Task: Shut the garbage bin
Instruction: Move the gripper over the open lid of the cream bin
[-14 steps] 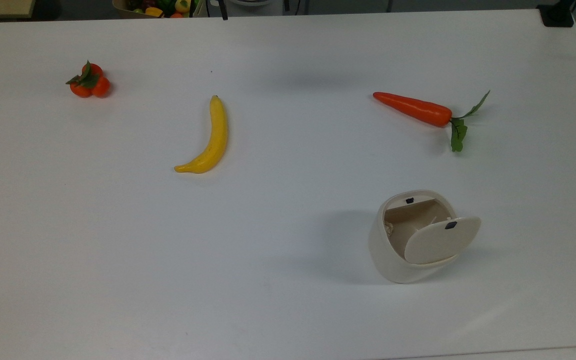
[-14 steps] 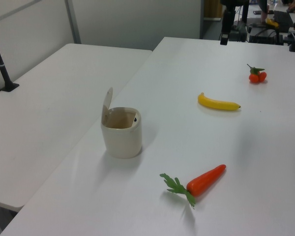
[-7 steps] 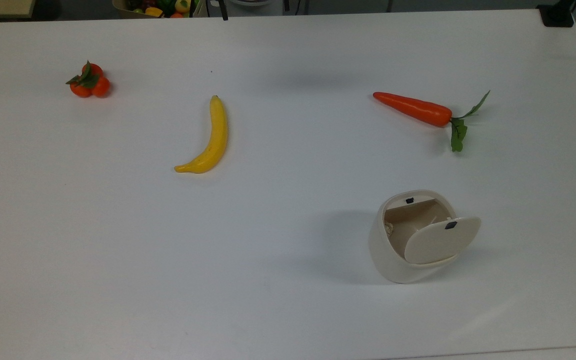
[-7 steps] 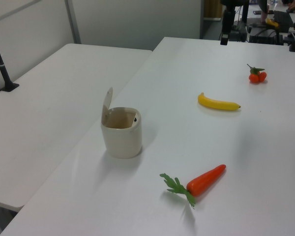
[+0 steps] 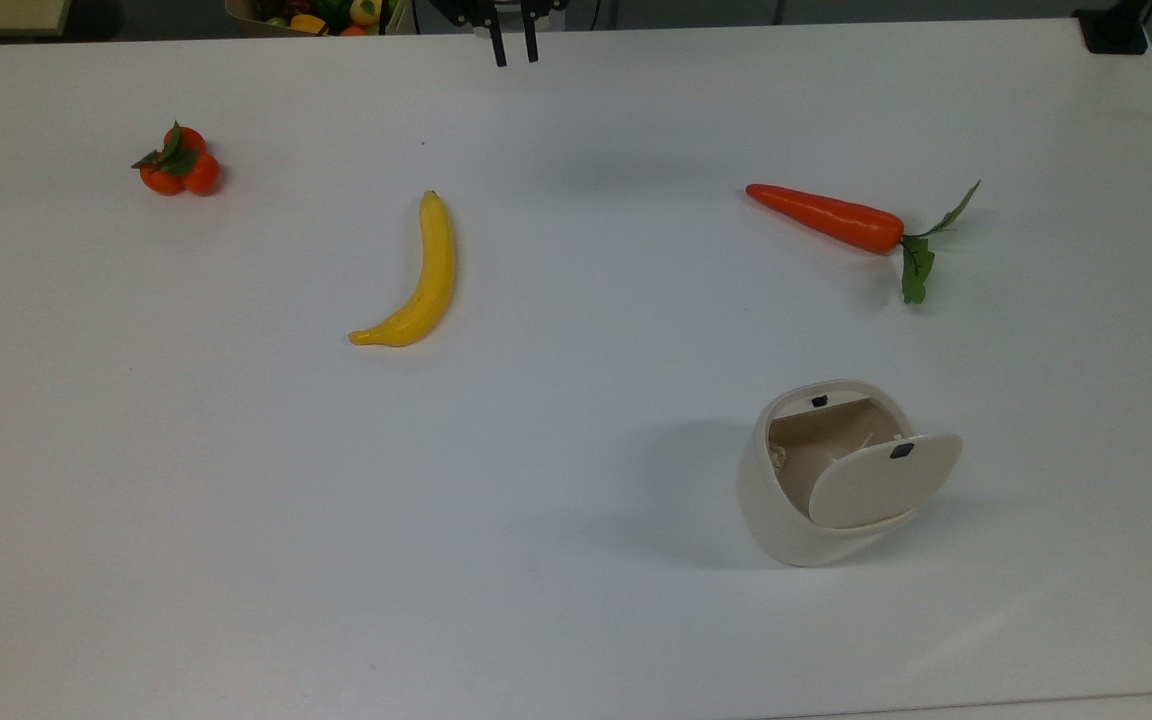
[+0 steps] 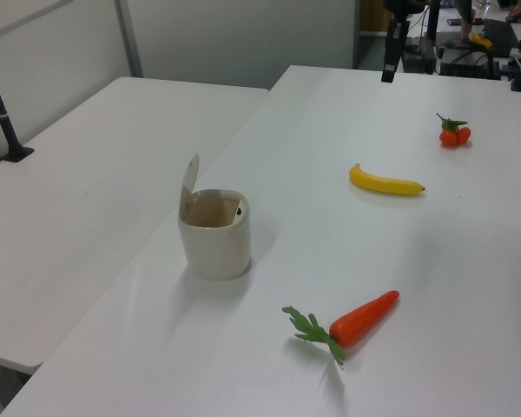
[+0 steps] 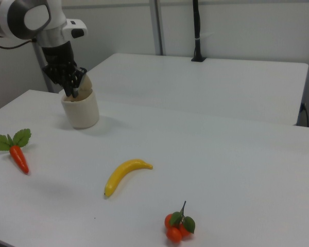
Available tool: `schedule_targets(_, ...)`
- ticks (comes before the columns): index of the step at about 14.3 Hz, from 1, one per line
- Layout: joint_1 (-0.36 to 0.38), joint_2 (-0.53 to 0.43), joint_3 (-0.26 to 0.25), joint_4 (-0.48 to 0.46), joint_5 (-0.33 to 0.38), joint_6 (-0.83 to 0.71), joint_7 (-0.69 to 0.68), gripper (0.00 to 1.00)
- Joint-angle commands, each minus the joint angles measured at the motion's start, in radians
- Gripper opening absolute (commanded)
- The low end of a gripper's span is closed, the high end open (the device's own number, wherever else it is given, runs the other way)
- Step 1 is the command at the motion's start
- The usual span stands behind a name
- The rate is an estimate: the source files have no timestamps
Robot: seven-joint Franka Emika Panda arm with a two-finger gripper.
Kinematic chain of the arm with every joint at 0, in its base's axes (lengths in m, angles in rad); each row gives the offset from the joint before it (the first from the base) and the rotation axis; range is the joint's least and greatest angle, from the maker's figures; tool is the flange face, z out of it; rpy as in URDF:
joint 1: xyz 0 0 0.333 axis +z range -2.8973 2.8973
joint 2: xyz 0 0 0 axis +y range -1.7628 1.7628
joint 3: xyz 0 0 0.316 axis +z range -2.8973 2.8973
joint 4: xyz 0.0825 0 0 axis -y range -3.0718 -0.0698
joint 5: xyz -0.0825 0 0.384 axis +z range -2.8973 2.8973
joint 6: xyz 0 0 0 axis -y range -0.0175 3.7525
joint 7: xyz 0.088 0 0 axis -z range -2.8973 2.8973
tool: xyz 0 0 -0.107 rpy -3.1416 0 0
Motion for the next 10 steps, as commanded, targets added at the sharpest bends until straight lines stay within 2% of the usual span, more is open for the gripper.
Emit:
schedule_targets(1,0.004,0.001,-0.003,-0.023,0.045,0.058,-0.018,0.00)
schedule_targets(5,0.007,0.024,-0.001,-0.011,0.049,0.088,-0.006,0.00)
schedule_targets(7,0.044,0.061,-0.001,0.035,0.050,0.099,0.020,0.00)
schedule_targets(10,0.072,0.099,0.000,0.084,0.044,0.241,0.137,0.00)
